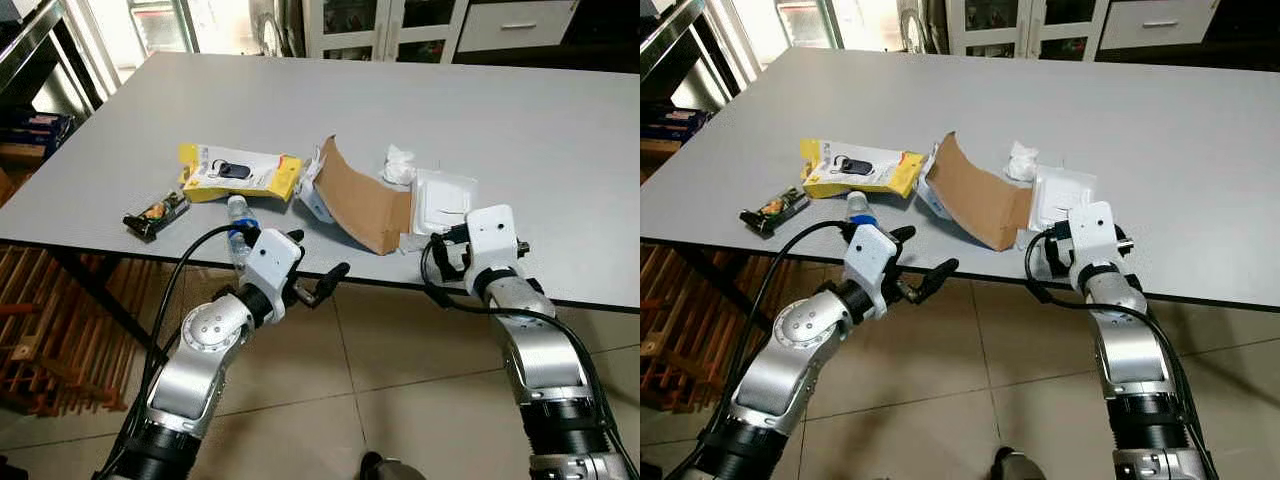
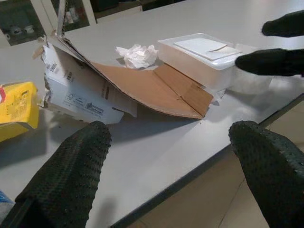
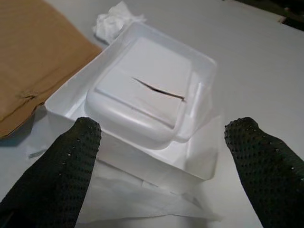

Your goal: Picking trash to rubbish bin

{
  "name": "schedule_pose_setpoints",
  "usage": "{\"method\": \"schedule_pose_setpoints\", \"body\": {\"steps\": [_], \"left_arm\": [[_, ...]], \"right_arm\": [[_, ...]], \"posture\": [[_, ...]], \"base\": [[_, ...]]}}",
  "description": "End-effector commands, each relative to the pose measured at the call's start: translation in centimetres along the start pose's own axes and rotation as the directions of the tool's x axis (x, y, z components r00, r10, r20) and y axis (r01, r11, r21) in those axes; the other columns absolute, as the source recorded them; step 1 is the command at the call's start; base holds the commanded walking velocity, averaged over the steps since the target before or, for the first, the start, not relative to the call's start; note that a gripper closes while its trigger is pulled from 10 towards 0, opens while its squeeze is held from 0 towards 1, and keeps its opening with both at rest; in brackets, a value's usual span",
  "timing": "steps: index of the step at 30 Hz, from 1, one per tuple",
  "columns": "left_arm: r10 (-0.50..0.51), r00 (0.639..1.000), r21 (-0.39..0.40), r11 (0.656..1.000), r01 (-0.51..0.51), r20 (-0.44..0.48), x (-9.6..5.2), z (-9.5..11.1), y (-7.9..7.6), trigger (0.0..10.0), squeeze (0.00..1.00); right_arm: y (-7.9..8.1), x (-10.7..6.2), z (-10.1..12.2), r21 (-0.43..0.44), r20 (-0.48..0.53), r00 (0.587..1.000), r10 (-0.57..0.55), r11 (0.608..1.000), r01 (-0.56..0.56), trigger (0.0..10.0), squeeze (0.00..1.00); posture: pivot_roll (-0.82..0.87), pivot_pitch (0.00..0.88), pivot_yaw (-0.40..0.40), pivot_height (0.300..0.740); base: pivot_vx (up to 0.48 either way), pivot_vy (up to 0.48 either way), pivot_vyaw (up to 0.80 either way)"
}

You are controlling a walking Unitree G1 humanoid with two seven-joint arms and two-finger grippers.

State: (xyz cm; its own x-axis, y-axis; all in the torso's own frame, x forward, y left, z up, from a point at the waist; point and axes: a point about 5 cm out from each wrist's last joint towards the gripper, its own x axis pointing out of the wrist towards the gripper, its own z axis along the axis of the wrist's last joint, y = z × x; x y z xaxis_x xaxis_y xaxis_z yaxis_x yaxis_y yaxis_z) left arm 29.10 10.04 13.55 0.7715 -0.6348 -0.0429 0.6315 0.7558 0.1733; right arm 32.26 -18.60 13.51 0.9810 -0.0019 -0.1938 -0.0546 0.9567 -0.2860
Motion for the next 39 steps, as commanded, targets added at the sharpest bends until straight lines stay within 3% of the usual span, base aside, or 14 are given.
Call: {"method": "schedule_pose_setpoints", "body": {"steps": [1,15,24,39], "left_arm": [[-0.009,1.0,0.0,1.0,0.009,-0.005,-0.3,0.0,-0.1,10.0,0.0],[-0.01,1.0,0.025,1.0,0.011,-0.019,-0.7,0.2,0.1,10.0,0.0],[-0.016,1.0,0.025,1.0,0.017,-0.02,-0.5,0.3,-0.1,10.0,0.0],[-0.016,0.999,0.022,1.0,0.017,-0.03,-0.5,0.1,-0.5,10.0,0.0]], "right_arm": [[0.1,0.2,0.4,0.001,0.016,1.0,0.023,1.0,-0.023,10.0,0.0],[-0.7,1.4,-1.5,0.097,-0.084,0.994,0.073,0.993,-0.065,10.0,0.0],[0.2,1.2,-2.7,0.164,-0.128,0.981,0.146,0.979,-0.124,10.0,0.0],[0.5,1.2,-2.9,0.163,-0.135,0.972,0.19,0.972,-0.168,10.0,0.0]], "posture": [[0.01,0.156,0.039,0.74],[0.04,0.148,0.045,0.74],[0.04,0.149,0.045,0.74],[0.04,0.154,0.042,0.74]], "base": [[0.0,0.0,0.0],[0.0,0.0,0.0],[0.0,0.0,0.0],[0.0,0.0,0.0]]}}
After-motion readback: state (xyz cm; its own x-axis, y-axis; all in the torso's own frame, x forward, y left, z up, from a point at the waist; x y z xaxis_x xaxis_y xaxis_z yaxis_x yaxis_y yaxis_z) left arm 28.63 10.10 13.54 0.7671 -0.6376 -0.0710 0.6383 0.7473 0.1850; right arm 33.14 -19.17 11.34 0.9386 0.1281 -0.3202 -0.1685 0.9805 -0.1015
